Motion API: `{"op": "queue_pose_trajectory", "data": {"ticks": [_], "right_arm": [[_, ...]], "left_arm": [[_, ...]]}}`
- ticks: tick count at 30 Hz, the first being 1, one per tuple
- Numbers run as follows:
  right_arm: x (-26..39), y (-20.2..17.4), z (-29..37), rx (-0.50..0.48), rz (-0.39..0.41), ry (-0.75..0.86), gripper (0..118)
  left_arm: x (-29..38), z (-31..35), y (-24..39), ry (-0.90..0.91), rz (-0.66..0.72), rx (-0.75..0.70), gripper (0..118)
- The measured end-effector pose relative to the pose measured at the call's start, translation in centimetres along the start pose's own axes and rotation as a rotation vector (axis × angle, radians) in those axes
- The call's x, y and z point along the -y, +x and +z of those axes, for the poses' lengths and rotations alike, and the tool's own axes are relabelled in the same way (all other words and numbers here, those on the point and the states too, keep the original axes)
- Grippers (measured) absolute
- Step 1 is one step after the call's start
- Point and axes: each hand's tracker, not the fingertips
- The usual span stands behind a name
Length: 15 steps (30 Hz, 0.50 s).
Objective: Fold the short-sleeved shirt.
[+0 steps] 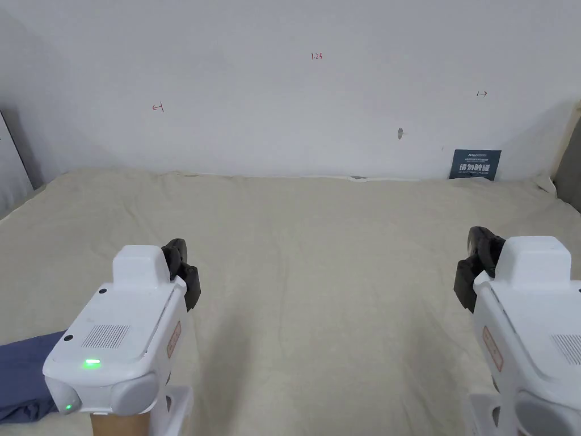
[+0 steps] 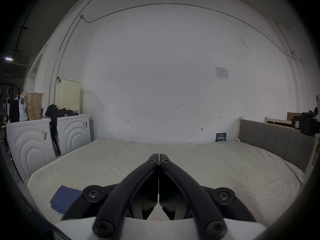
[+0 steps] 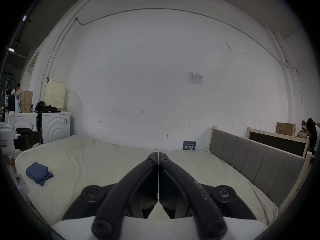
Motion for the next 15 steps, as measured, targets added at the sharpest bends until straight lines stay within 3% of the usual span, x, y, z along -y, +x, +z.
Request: {"op": "queue_pose_trajectory", "data": {"ticks": [11,13,15], "right_arm": [[0.13,-0.16,-0.11,0.006,0.003,-0.008,7],[0.18,-0.13,-0.14,0.0,0.004,-0.015,25],[0.25,-0.16,-0.22,-0.007,0.001,-0.022,63]], "left_arm": [[0.21,-0.07,-0.18,-0.001,0.002,0.011,3],[0.17,-0.13,-0.19,-0.008,0.003,0.015,17],[0.16,-0.17,-0.21,-0.008,0.011,0.02,54]]}}
